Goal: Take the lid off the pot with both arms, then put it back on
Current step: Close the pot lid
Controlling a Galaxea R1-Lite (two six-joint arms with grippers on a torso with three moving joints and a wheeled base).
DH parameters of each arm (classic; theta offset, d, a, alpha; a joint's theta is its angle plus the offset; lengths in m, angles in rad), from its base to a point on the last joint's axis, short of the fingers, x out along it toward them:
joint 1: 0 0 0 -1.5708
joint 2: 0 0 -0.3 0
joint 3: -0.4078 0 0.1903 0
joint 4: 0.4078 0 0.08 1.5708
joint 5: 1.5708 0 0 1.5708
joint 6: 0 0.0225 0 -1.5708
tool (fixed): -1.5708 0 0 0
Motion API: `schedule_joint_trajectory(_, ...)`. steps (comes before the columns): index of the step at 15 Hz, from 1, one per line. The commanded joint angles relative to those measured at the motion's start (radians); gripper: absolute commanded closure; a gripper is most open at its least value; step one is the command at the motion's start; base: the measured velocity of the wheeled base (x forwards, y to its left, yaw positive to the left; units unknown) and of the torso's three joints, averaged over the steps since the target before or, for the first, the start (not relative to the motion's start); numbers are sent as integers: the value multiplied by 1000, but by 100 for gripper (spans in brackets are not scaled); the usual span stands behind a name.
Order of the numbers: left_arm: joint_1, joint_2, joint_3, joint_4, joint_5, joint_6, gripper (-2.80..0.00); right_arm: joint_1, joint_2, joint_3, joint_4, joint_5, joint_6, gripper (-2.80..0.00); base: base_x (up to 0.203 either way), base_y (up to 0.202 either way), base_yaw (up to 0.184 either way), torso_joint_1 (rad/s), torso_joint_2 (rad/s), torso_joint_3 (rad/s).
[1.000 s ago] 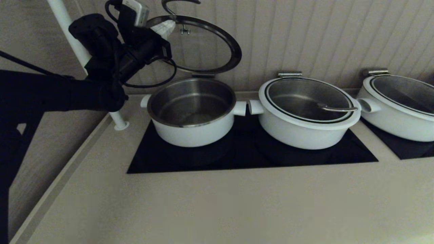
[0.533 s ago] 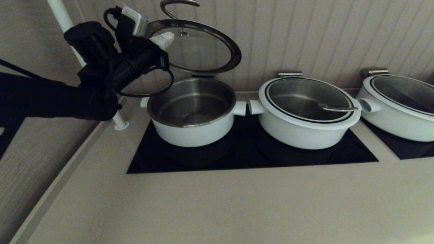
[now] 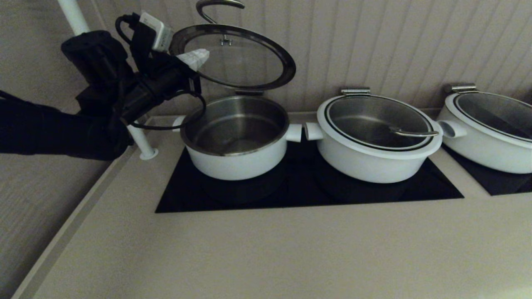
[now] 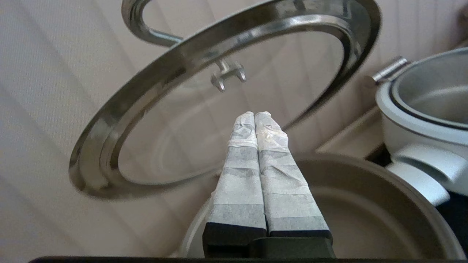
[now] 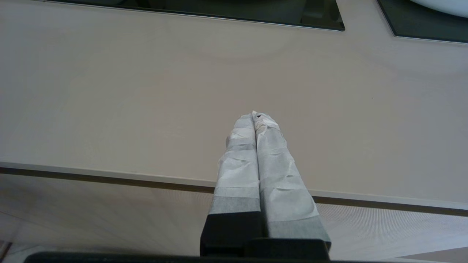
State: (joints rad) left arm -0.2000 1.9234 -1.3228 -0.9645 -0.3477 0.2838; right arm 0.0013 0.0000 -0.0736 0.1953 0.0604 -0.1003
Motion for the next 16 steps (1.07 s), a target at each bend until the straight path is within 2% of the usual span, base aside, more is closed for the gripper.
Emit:
schedule_joint_trajectory(1,1,-78,81,-5,-2,1,0,0,2,0,1,1,-1,0,0,0,0,0,0,0)
schedule_joint_trajectory(4,0,-137,165,0,-2,1,0,0,2,0,1,1,-1,0,0,0,0,0,0,0)
schedule_joint_trajectory(8,1,-177,166,30,-2,1,0,0,2,0,1,1,-1,0,0,0,0,0,0,0)
schedule_joint_trajectory(12,1,-204,135,100,-3,1,0,0,2,0,1,1,-1,0,0,0,0,0,0,0)
schedule_joint_trajectory(16,2,-199,30,223,-3,0,0,0,2,0,0,1,-1,0,0,0,0,0,0,0)
